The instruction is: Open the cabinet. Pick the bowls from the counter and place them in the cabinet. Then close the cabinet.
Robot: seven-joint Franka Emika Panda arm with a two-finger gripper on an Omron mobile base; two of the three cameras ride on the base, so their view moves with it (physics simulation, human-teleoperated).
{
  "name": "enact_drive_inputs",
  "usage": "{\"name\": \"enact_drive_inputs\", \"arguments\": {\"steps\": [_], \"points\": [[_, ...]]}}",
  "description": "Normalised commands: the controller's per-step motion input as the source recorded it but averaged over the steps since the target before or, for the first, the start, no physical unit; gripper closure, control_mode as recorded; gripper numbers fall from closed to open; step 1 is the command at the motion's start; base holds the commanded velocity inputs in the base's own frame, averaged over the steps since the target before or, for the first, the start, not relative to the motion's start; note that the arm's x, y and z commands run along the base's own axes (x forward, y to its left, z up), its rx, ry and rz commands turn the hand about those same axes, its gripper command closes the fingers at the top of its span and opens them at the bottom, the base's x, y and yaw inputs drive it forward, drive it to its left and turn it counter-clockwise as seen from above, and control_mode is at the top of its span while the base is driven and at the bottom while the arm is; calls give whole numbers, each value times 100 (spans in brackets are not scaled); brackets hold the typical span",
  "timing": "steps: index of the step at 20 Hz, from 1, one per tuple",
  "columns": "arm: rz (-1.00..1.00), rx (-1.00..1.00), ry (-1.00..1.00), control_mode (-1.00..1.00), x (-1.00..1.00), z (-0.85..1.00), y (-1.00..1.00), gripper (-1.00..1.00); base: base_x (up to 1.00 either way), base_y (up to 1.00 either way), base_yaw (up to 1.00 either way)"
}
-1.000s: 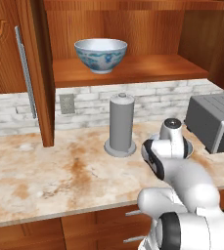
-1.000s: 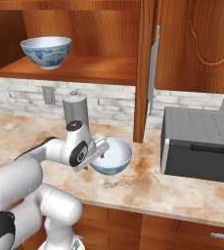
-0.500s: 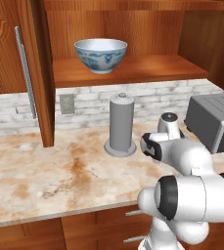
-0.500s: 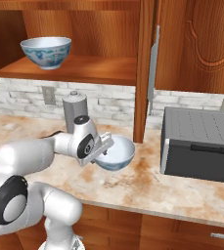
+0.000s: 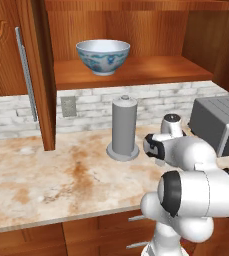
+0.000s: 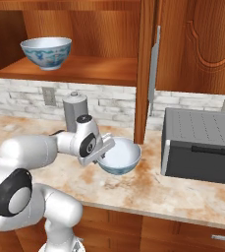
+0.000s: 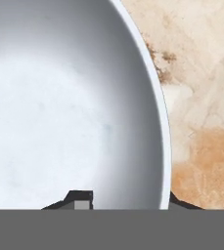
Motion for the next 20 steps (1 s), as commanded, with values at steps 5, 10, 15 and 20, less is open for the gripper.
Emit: {"name": "enact_drive_inputs", "arguments": {"steps": [5, 10, 15, 20], "points": [[0, 0, -2, -100, -17, -1, 2, 100, 0, 0, 0], [5, 0, -2, -100, -31, 31, 0, 100, 0, 0, 0], [18, -1, -11, -100, -50, 69, 18, 100, 0, 0, 0], [18, -2, -3, -100, -52, 72, 13, 100, 0, 0, 0]]}}
